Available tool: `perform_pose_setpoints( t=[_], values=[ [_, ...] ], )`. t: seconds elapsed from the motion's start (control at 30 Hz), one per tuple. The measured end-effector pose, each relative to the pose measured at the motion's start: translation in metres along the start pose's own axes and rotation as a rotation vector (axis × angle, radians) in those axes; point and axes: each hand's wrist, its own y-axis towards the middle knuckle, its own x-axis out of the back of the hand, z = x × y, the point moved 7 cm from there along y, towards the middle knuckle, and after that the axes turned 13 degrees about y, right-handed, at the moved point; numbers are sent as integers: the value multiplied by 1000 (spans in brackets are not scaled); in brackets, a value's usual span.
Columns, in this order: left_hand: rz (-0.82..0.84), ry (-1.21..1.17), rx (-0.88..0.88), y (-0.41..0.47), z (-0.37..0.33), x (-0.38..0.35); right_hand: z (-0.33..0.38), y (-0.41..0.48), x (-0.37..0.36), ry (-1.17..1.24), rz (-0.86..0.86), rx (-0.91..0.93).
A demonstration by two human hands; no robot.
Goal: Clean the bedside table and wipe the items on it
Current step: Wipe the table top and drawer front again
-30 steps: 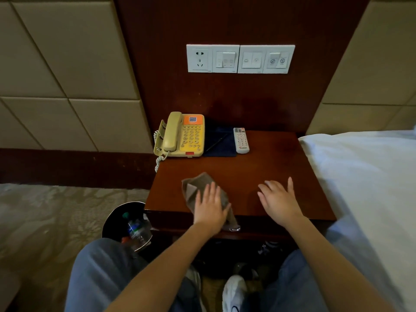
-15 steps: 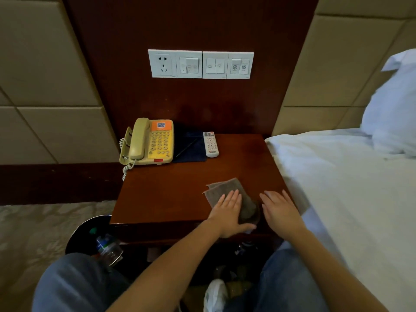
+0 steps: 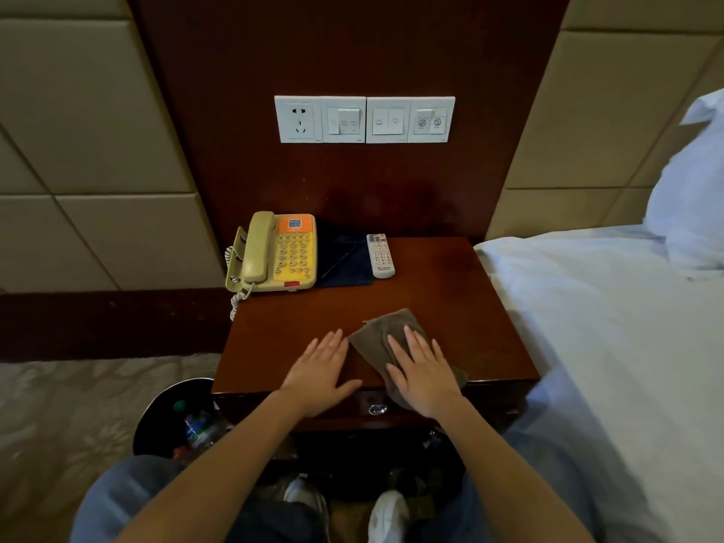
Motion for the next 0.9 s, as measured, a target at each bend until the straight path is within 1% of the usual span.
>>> perform_pose_setpoints(
  t=[0.07,0.13,0.27,0.33,0.37,0.43,0.5,0.57,0.63,0.7,0.73,0.8,0.9],
  values=[
    [13,21,43,-6,14,1,-11,1,5,13,10,-23],
    [14,44,77,-9,23,2,-29,-4,14,22,-1,-92],
    [-16,29,93,-8,24,3,-97,-33,32,30,-62,-363],
    [-25,6,96,-5,17,1,-124,-50,39,43,-92,-465],
    [-25,-6,93,-4,13,0,-132,-57,40,25,-107,-494],
    [-22,-19,78,-1,3,-1,-127,-62,39,-22,-126,-496],
    [-29,-26,66,4,-6,2,-101,-63,28,-37,-136,-428],
    [-34,-34,57,8,-13,7,-59,-61,11,-57,-187,-254],
    [-39,-42,52,13,-19,11,-16,-59,-5,-118,-173,-79],
    [-46,-52,41,14,-24,13,15,-53,-23,-136,-115,43],
    [-47,-54,34,14,-26,13,29,-50,-25,-171,-68,77],
    [-38,-60,25,13,-28,11,43,-42,-24,-258,-53,128],
    [-19,-84,36,10,-25,8,42,-33,-22,-338,-8,159]
  ],
)
